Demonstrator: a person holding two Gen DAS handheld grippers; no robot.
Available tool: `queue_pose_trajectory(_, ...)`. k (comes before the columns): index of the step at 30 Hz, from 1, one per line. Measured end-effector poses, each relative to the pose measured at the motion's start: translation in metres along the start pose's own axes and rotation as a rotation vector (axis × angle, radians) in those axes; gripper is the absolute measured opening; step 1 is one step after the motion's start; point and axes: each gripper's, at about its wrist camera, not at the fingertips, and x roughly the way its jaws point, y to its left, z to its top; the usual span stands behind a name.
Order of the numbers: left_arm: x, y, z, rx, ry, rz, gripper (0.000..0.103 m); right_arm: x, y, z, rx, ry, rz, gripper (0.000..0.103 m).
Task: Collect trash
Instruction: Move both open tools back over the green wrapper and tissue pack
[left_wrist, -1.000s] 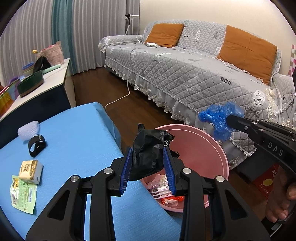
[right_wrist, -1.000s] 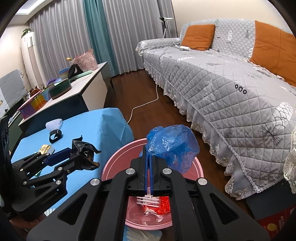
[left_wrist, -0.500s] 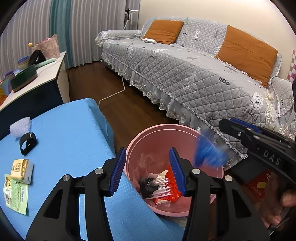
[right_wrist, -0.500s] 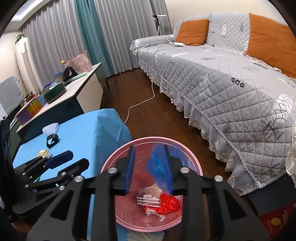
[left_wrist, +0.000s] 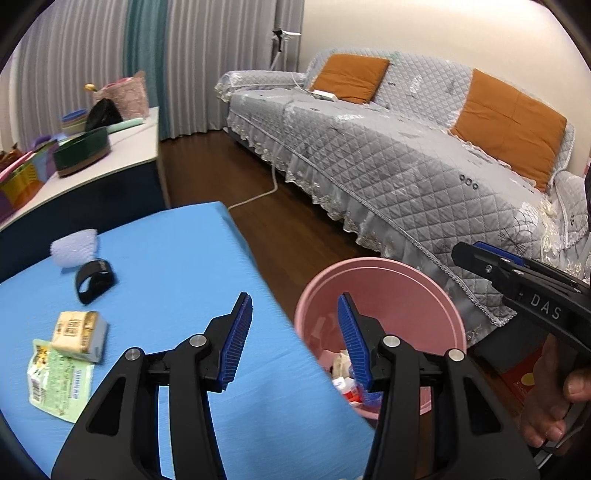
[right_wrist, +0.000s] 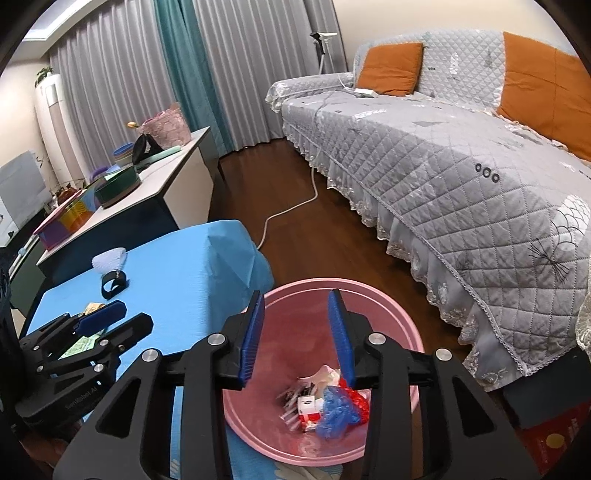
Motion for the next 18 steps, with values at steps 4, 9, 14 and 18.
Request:
queue_pose_trajectory(4,-0.009,0.025,-0.002,-0.029,-0.008,0.03,0.048,0.002,0.022,0.002,-0.019,-0.007,0.021,0.037)
queue_pose_trajectory(9,-0.022,0.063,-0.006,-0.08,-0.019,0.081,0.048,0.005,0.055,0.003,-0.057,-0.012,0.058,0.037)
queue_pose_trajectory(14,-0.04,0.103,-0.012,-0.125,-0.029,0.135,0.048,0.011,0.093,0.004,-0.105,-0.016,0.102,0.037)
queue_pose_trajectory(18,-0.055,0.136,-0.019,-0.17,-0.03,0.176,0.048,0.016,0.123,0.003,-0.147,-0.014,0.139,0.038)
